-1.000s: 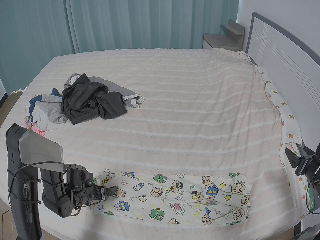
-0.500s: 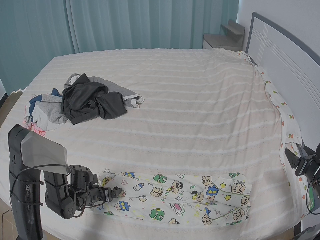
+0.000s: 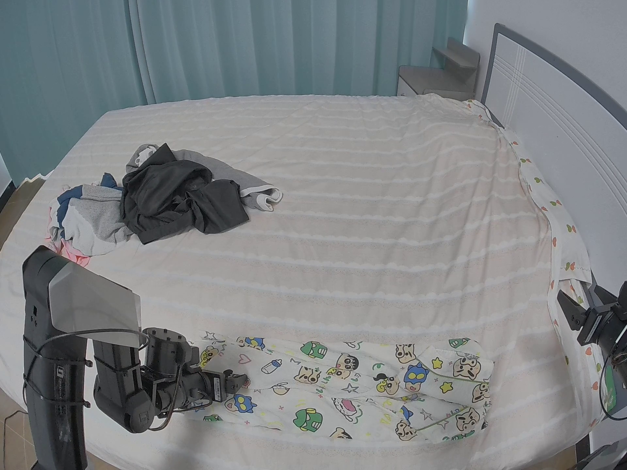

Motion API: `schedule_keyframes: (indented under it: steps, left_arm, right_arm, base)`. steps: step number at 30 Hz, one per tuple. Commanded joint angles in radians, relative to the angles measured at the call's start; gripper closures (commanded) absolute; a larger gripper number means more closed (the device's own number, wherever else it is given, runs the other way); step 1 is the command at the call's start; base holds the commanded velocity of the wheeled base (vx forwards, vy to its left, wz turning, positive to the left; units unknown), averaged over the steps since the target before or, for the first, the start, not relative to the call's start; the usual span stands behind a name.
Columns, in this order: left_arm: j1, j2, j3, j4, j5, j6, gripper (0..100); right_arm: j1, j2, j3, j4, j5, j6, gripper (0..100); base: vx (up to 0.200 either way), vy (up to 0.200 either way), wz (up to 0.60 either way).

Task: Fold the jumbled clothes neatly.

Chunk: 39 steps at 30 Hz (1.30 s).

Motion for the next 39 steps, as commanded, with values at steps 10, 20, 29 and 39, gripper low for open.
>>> schedule_keyframes:
  steps: [10, 20, 29, 39]
  left_arm:
    - [-0.002, 0.029, -0.001, -0.009, 0.031, 0.005, 0]
    - [0.066, -0.066, 0.048, -0.015, 0.057, 0.005, 0]
    - [0.078, -0.062, 0.045, -0.016, 0.028, 0.002, 0]
    - [0.085, -0.079, 0.039, -0.208, -0.01, -0.18, 0]
  right_arm:
    - [0.0, 0.001, 0.018, 0.0, 0.0, 0.0, 0]
    - [0.0, 0.001, 0.018, 0.0, 0.0, 0.0, 0]
    - [0.0, 0.0, 0.018, 0.002, 0.0, 0.0, 0]
    - [0.0, 0.0, 0.018, 0.002, 0.0, 0.0, 0]
  base:
    - [0.0, 0.0, 0.0]
    - [0.0, 0.0, 0.0]
    - [0.0, 0.0, 0.0]
    - [0.0, 0.0, 0.0]
